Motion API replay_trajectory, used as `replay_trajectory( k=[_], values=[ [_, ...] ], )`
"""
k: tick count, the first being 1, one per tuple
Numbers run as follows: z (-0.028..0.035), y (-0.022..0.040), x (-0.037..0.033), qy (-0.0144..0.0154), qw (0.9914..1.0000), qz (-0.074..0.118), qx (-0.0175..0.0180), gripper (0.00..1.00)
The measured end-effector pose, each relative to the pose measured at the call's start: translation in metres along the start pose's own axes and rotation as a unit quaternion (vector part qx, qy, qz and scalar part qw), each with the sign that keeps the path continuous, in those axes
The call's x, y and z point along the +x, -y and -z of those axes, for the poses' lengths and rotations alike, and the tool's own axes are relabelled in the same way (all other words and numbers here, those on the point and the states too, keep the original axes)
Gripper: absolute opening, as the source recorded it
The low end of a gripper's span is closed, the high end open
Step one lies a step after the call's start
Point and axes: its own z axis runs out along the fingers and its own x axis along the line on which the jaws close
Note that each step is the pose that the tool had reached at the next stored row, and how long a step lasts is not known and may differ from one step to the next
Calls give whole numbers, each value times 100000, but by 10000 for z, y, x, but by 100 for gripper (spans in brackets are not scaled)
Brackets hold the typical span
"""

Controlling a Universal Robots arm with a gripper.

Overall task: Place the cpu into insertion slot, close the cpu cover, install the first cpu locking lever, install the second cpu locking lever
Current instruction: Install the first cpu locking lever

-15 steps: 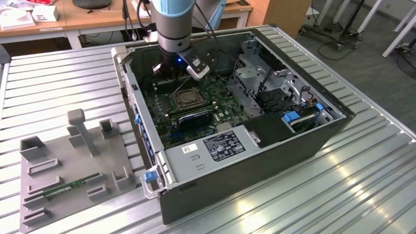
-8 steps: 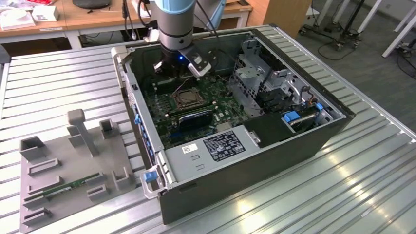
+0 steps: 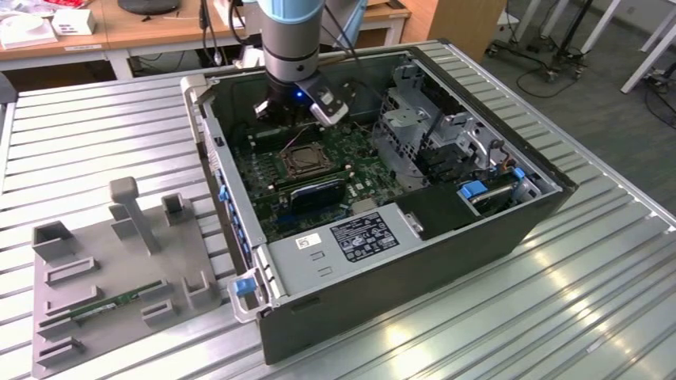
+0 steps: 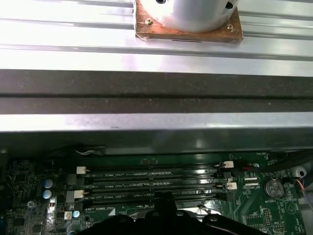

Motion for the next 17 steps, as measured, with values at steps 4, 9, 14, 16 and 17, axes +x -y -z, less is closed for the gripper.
replay_trajectory(
  k=[4,9,14,16,17],
  values=[
    [3,19,-23,0,100000,1,-4,11],
    [3,20,-26,1,100000,-1,-9,11],
    [-10,24,-27,1,100000,2,-9,11],
    [-19,27,-29,-1,100000,4,-11,11],
    [-24,28,-31,0,100000,10,-10,11]
  ],
)
